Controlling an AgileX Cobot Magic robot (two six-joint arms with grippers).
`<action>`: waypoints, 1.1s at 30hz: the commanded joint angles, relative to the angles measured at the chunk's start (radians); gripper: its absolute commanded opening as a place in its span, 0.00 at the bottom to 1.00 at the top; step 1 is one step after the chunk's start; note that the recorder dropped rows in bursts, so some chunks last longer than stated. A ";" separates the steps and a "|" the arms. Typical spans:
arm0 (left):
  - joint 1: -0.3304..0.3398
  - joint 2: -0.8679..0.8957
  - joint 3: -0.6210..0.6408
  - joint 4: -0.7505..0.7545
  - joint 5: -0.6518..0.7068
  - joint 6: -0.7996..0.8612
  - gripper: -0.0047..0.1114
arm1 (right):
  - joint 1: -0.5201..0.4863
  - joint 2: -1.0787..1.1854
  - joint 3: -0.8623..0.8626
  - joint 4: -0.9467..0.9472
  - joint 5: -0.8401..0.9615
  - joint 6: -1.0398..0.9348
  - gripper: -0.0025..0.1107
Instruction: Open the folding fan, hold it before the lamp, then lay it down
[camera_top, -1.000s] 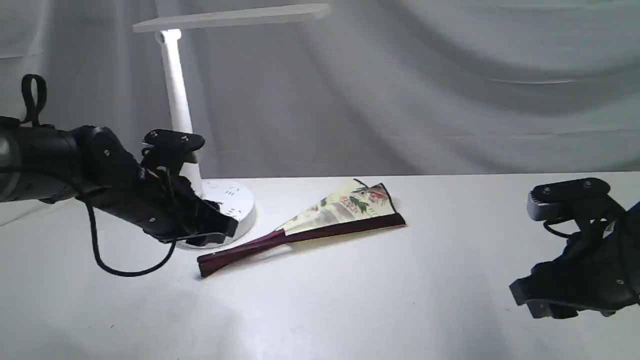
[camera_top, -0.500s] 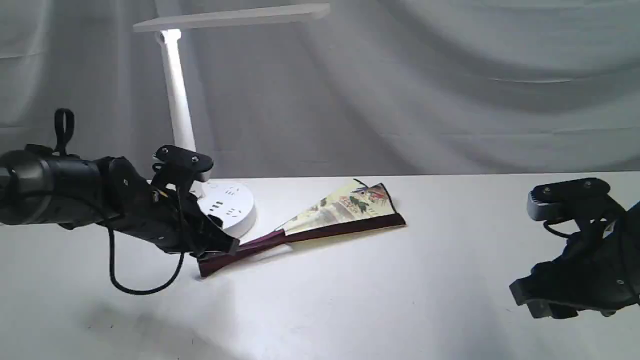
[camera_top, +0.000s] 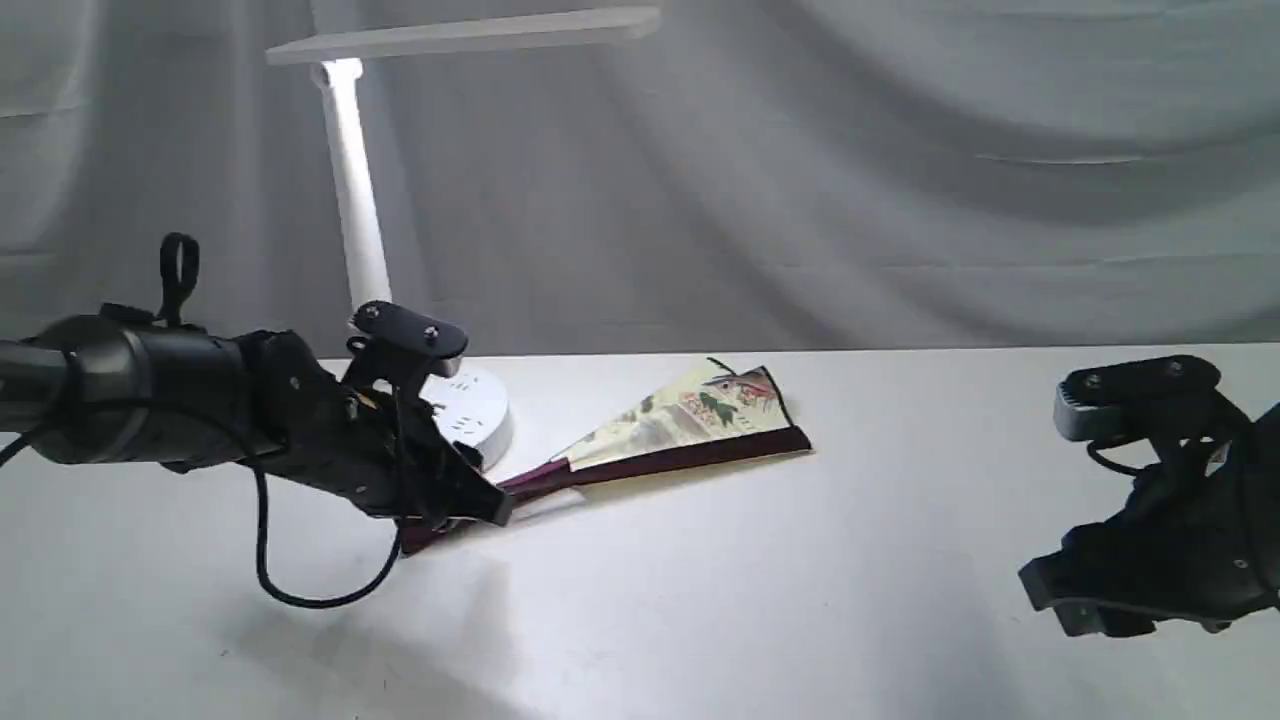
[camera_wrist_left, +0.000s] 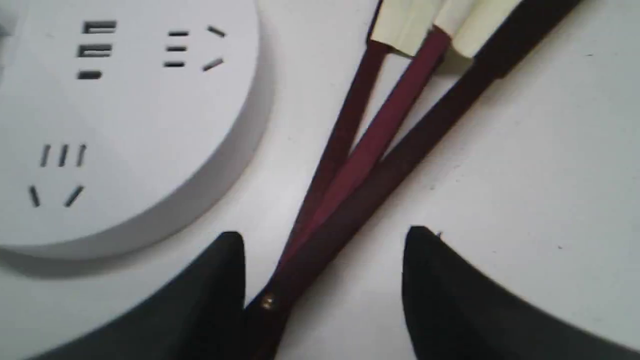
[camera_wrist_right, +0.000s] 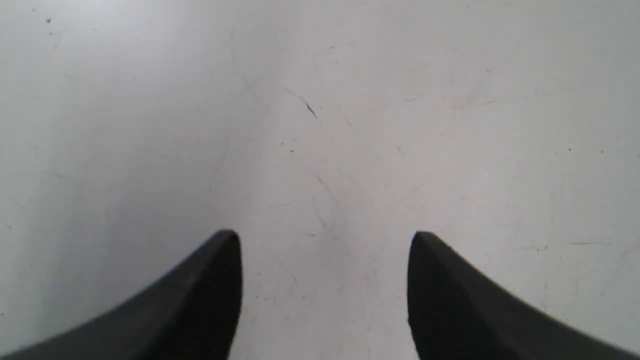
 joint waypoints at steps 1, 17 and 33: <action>-0.006 -0.002 -0.004 -0.001 -0.034 0.008 0.45 | 0.003 -0.002 -0.007 0.001 -0.009 -0.013 0.47; -0.004 0.062 -0.002 0.007 -0.066 0.008 0.45 | 0.003 -0.002 -0.007 0.001 -0.009 -0.013 0.47; -0.059 0.045 -0.002 -0.017 0.132 0.004 0.45 | 0.003 -0.002 -0.007 0.001 -0.009 -0.013 0.47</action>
